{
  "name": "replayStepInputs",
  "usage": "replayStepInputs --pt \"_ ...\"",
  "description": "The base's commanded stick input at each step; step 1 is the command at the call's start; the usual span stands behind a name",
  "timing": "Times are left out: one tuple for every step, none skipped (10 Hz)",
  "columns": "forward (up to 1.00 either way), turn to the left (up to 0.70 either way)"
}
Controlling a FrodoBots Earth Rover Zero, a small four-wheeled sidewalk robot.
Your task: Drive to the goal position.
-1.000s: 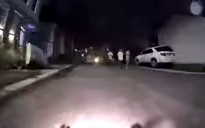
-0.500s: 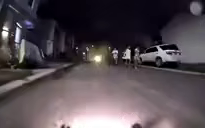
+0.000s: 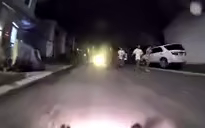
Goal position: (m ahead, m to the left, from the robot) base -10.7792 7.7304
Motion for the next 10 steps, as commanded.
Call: replayStepInputs --pt "1.0 0.0" --pt "1.0 0.0" --pt "1.0 0.0" --pt "1.0 0.0" --pt "1.0 0.0" --pt "1.0 0.0" --pt "1.0 0.0" --pt "1.0 0.0" --pt "1.0 0.0" --pt "1.0 0.0"
